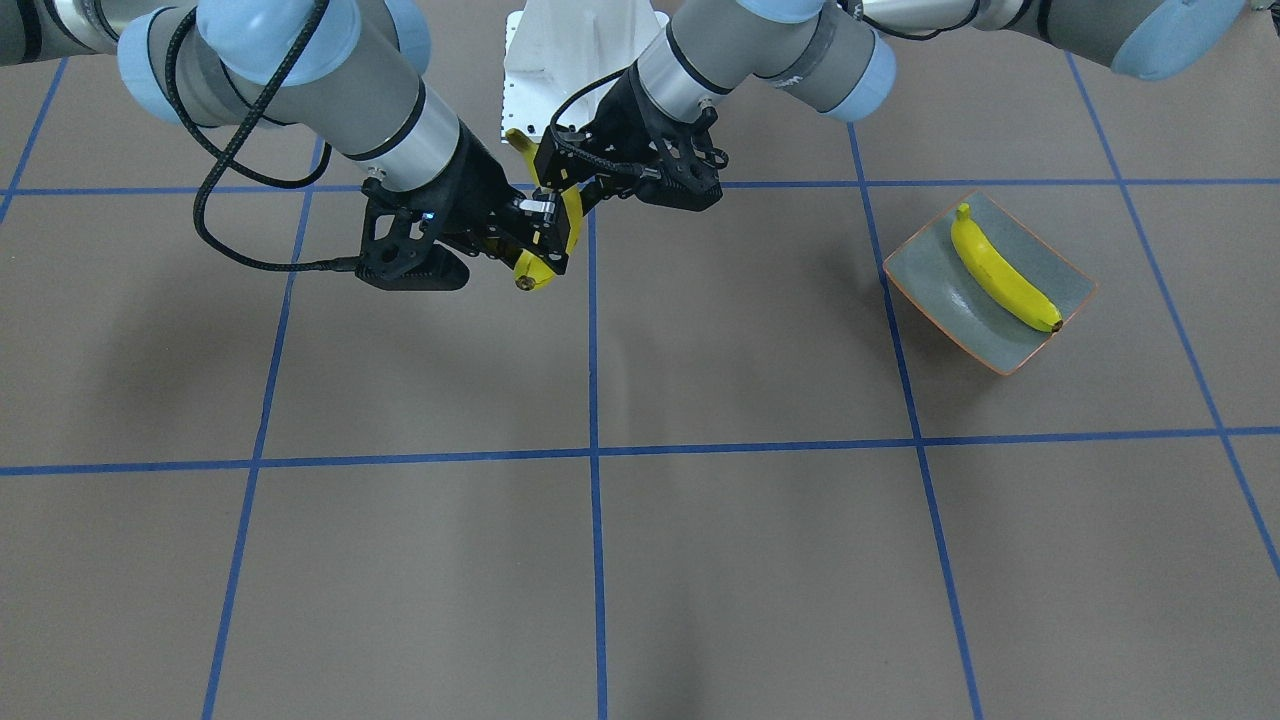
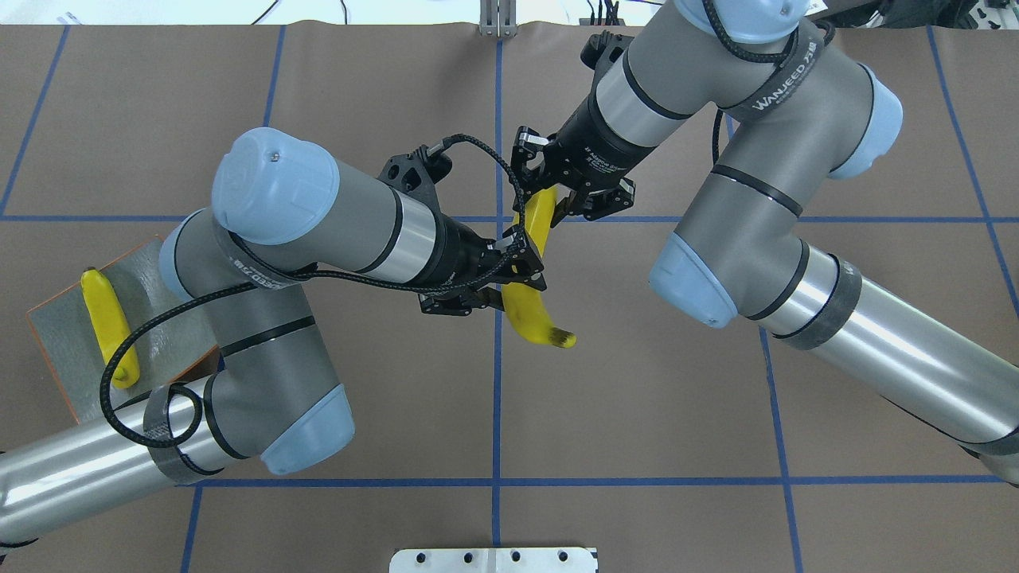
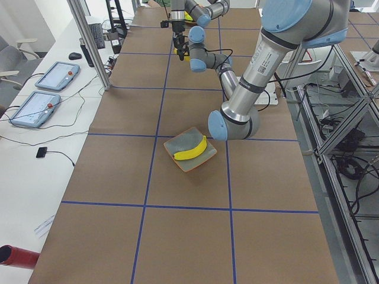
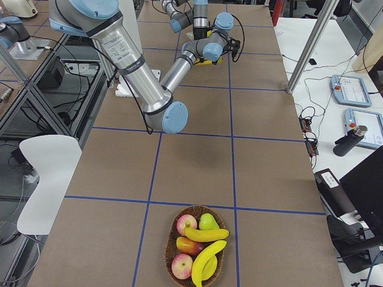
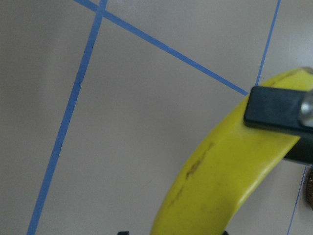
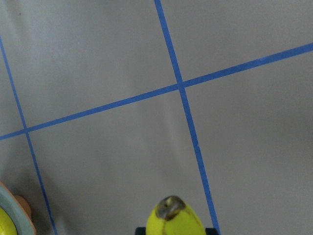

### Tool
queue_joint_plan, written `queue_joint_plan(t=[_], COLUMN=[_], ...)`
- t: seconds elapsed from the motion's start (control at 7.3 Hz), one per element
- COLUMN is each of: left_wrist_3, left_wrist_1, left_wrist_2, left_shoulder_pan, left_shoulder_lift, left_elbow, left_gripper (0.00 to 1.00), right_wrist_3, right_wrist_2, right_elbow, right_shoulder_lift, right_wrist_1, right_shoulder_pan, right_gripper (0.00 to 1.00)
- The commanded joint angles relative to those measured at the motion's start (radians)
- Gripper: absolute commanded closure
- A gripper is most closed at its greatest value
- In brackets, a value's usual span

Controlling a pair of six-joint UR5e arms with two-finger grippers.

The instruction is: Transfer all bananas from basket to plate

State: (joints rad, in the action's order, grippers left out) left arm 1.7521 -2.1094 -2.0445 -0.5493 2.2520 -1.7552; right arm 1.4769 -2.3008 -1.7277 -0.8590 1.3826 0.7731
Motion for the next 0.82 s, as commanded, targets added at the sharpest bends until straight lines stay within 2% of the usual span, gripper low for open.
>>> queue_joint_plan(t=[0.0,0.68], left_wrist_3=[0.001,0.003], left_wrist_1=[0.0,0.003], left_wrist_2=[0.0,-0.005], left_shoulder_pan=[-0.001,-0.004], left_shoulder_lift=[-0.002,-0.012], left_elbow=[-0.001,-0.006], left_gripper=[1.0,1.0], right_wrist_3=[0.0,0.026], right_wrist_2=[0.003,0.001], right_elbow=[-0.001,-0.003], right_shoulder_lift=[-0.003,-0.009], right_wrist_1=[-0.002,-0.031], right_shoulder_pan=[-0.005,0.006], right_gripper=[0.01,0.0])
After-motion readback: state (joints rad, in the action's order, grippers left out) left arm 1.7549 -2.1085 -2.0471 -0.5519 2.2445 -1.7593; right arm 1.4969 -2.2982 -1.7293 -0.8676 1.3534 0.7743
